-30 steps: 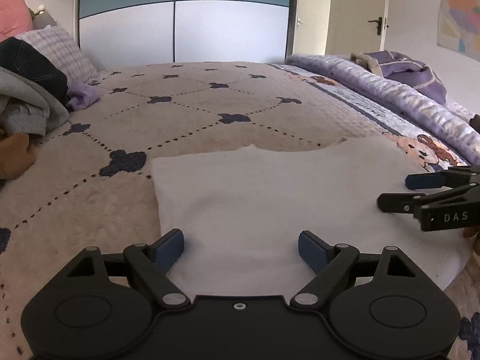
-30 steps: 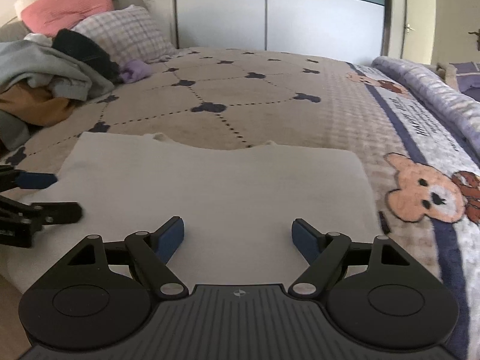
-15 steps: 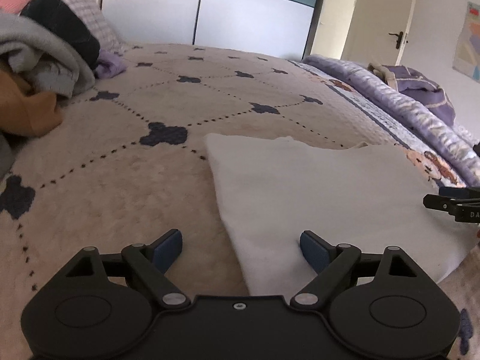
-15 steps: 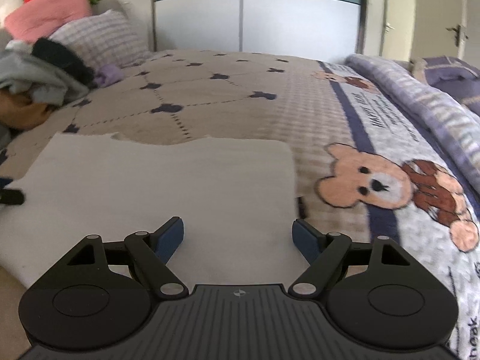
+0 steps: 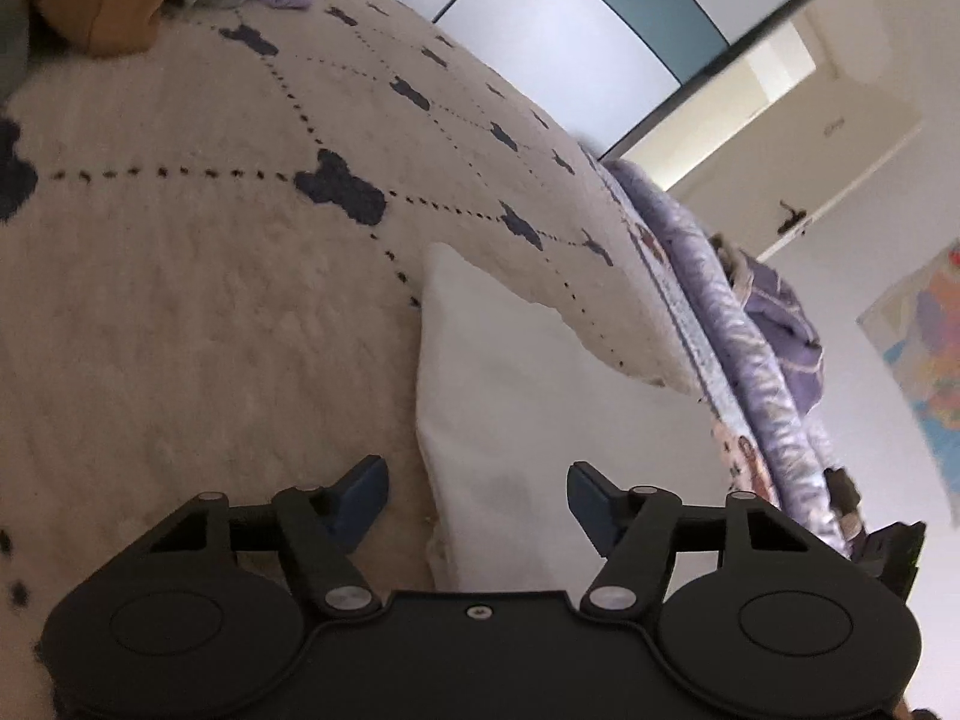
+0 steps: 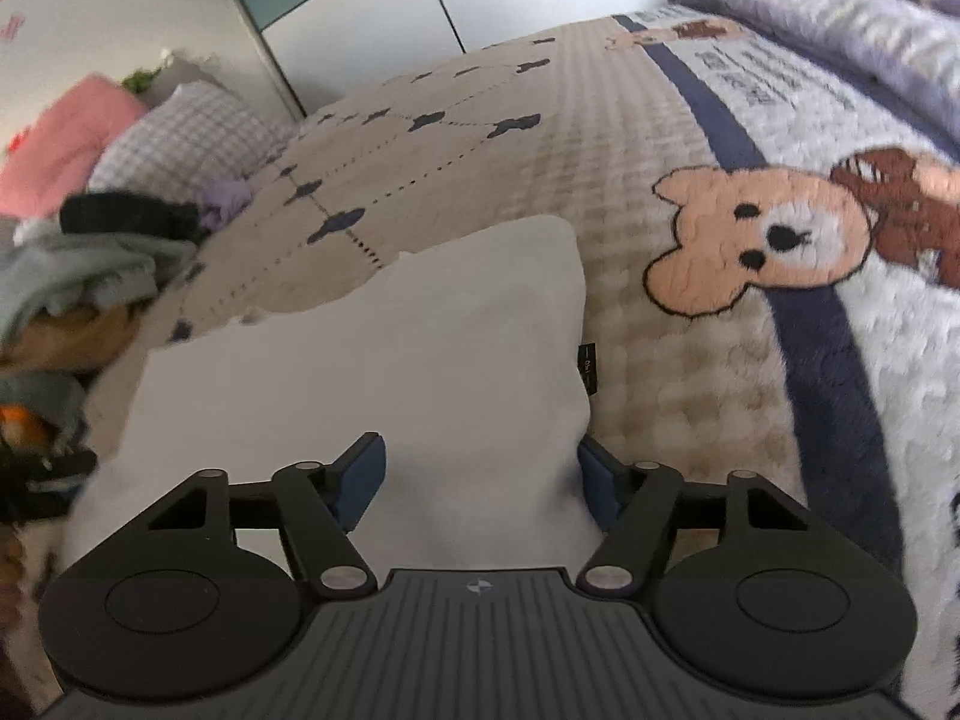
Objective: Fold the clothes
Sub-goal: 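Grasp the folded shirt's edge with both grippers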
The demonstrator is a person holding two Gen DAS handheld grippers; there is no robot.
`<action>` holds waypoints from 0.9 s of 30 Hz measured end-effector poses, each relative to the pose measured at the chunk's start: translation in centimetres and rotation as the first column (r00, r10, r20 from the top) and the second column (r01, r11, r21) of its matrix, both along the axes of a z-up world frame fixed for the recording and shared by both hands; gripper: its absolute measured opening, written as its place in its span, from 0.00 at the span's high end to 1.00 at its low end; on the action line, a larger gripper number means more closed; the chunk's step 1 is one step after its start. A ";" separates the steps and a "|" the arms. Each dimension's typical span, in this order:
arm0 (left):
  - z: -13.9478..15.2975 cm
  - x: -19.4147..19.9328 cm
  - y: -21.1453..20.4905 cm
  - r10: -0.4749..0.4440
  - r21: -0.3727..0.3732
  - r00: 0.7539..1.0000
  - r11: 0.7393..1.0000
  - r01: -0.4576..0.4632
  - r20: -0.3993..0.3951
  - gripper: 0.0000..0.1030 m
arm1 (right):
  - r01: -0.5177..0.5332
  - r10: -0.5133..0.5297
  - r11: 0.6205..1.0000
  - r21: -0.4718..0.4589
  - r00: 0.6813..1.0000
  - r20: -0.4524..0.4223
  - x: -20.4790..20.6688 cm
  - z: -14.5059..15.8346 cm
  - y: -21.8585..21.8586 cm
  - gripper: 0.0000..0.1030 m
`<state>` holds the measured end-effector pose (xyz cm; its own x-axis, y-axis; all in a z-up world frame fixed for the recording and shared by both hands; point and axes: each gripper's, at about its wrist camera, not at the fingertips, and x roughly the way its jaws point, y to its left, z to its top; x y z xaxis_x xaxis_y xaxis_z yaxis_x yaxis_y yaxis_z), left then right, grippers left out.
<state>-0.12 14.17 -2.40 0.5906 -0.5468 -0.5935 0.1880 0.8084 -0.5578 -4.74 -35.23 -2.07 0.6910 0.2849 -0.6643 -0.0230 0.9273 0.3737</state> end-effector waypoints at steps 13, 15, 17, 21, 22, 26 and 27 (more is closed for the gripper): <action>-0.6 0.1 -0.6 -0.033 -0.093 0.999 0.995 0.031 -0.026 0.43 | -0.002 0.002 0.996 0.084 1.000 0.000 0.2 -0.4 0.0 0.37; -0.6 0.0 -1.0 -0.042 -0.083 0.999 0.996 0.040 -0.019 0.43 | -0.017 0.017 0.996 0.088 1.000 0.001 0.2 -0.3 0.4 0.36; -0.6 0.1 -1.2 -0.046 -0.073 0.999 0.996 0.045 -0.014 0.43 | -0.019 0.019 0.994 0.105 1.000 0.001 0.2 -0.3 0.4 0.36; -0.8 0.2 -1.3 -0.040 -0.070 0.999 0.997 0.040 -0.003 0.43 | -0.009 0.009 0.987 0.158 1.000 -0.001 0.3 -0.5 0.0 0.36; -0.9 0.3 -1.4 -0.036 -0.063 0.999 0.997 0.036 0.004 0.43 | -0.009 0.009 0.987 0.161 1.000 0.000 0.3 -0.6 0.0 0.36; -1.0 0.6 -2.1 -0.012 -0.052 1.000 0.999 0.014 0.024 0.43 | 0.001 -0.003 0.987 0.162 1.000 0.011 0.6 -0.8 0.4 0.36; -1.1 0.7 -2.3 -0.006 -0.054 1.000 0.998 0.007 0.028 0.43 | 0.003 -0.006 0.987 0.163 1.000 0.014 0.6 -0.8 0.6 0.36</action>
